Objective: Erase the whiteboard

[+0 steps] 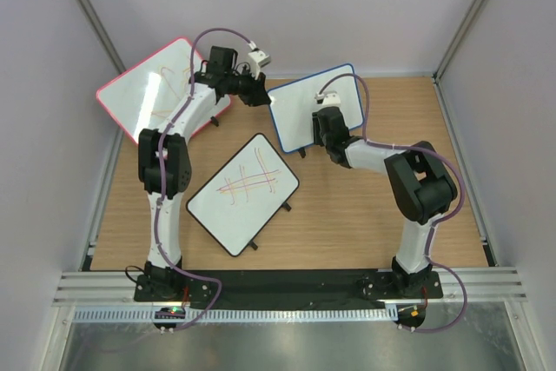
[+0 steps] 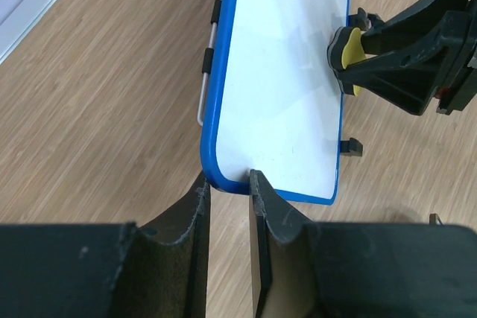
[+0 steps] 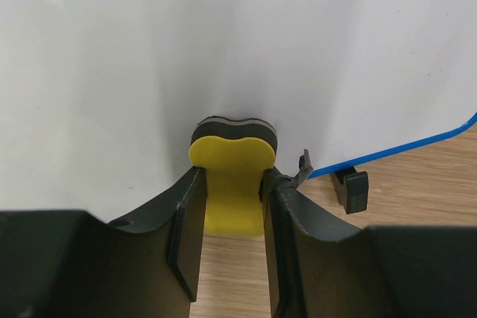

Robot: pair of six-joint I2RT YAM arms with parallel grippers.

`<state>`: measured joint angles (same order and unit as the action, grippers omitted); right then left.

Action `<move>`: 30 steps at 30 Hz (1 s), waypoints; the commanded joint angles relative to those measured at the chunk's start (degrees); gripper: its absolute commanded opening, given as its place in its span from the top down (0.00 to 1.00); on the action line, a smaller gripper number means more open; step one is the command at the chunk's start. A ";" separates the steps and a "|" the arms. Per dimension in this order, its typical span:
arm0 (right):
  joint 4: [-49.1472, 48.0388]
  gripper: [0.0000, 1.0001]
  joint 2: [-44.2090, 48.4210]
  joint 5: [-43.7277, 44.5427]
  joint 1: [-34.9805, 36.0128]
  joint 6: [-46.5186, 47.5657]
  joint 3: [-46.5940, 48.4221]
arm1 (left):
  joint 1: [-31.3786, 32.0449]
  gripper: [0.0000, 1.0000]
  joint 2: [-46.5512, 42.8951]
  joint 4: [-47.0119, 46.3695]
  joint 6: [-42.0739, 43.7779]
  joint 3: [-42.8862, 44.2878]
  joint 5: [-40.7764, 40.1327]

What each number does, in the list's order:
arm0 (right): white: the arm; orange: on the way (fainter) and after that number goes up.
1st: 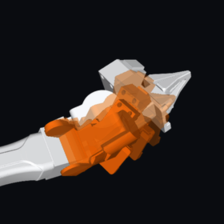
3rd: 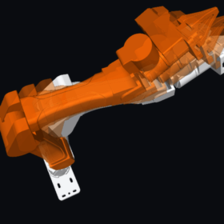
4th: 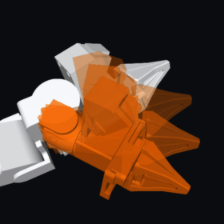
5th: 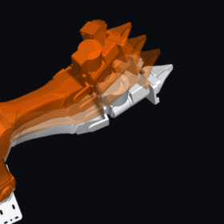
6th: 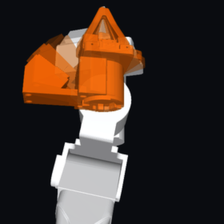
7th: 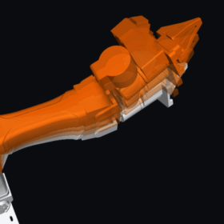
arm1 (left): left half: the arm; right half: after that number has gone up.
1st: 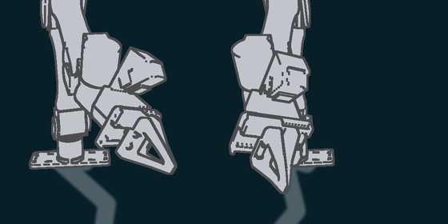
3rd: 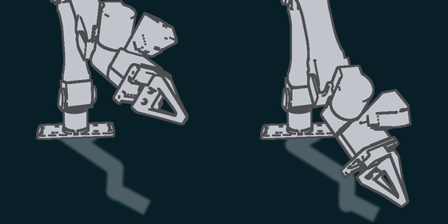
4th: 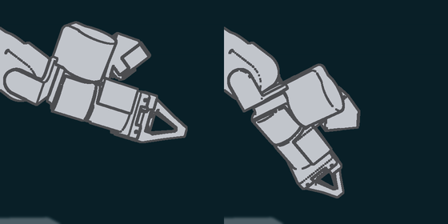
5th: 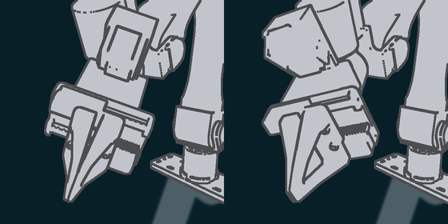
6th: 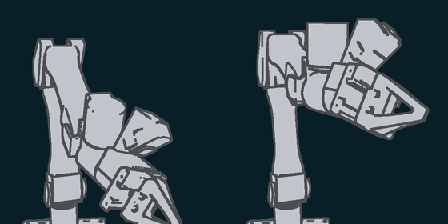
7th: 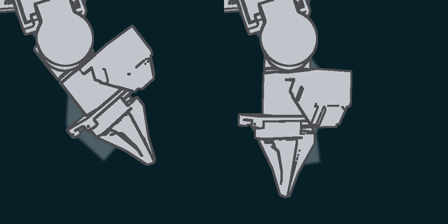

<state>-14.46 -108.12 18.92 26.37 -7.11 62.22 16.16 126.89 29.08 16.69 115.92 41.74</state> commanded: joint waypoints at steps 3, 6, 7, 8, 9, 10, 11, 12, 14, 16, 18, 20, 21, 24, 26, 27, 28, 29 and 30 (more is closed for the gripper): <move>3.91 0.99 0.10 1.04 -1.14 -1.41 1.33 | 1.50 1.00 -2.17 2.47 3.88 -0.17 1.42; 4.35 0.99 2.20 2.70 -1.76 -1.67 1.94 | 1.50 1.00 -2.26 2.47 3.97 -0.17 1.42; 4.35 0.99 2.56 1.40 -2.46 -2.28 2.03 | 1.50 1.00 -2.26 2.47 4.05 -0.17 1.42; 4.35 0.99 2.73 0.08 -4.12 -2.55 2.90 | 1.50 1.00 -2.35 2.47 3.97 -0.25 1.42; 4.44 0.99 2.82 -0.80 -4.74 -2.73 3.61 | 1.42 1.00 -2.35 2.47 4.05 -0.25 1.42; 5.48 0.99 2.56 -1.16 -5.01 -2.03 4.48 | 1.50 1.00 -2.35 2.47 3.97 -0.25 1.42; 6.10 0.99 2.21 -0.90 -5.19 -1.42 6.58 | 1.50 1.00 -2.35 2.47 3.97 -0.25 1.42; 7.15 0.99 1.69 -0.55 -5.19 -0.80 7.39 | 1.50 1.00 -2.35 2.47 4.05 -0.25 1.51; 7.78 0.99 0.89 -1.25 -5.19 0.08 9.58 | 1.42 1.00 -2.26 2.47 4.05 -0.25 1.51; 9.09 0.99 -0.16 -2.39 -5.19 0.08 10.64 | 1.50 1.00 -2.26 2.47 4.05 -0.17 1.51; 8.66 0.99 -0.43 -3.27 -5.01 -1.14 9.86 | 1.50 1.00 -2.17 2.47 3.88 -0.17 1.59; 7.26 0.99 -0.17 -4.58 -4.75 -2.37 7.32 | 1.50 1.00 -2.09 2.47 3.88 -0.17 1.68; 6.56 0.99 0.01 -4.94 -4.49 -2.73 6.44 | 1.50 1.00 -2.09 2.47 3.88 -0.17 1.68; 7.16 0.99 1.76 -5.73 -3.26 -3.17 3.97 | 1.50 1.00 -2.09 2.47 3.97 -0.17 1.68; 8.82 0.99 4.30 -5.99 -2.03 -2.99 3.27 | 1.42 1.00 -2.00 2.47 3.97 -0.08 1.59; 12.40 0.99 5.10 -6.00 -1.76 -3.08 3.44 | 1.41 1.00 -1.91 2.47 3.88 -0.08 1.59; 14.09 0.99 5.72 -6.08 -1.59 -3.34 3.70 | 1.50 1.00 -1.91 2.56 3.79 -0.08 1.51; 16.89 0.99 6.42 -6.61 -1.41 -3.52 4.22 | 1.50 1.00 -1.82 2.47 3.79 -0.17 1.59; 22.05 0.99 7.03 -8.61 -1.50 -4.04 4.75 | 1.50 1.00 -1.82 2.47 3.70 -0.17 1.59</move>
<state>-1.56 -106.17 13.74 24.12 -9.56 65.84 16.43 126.65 28.97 16.88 115.92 43.13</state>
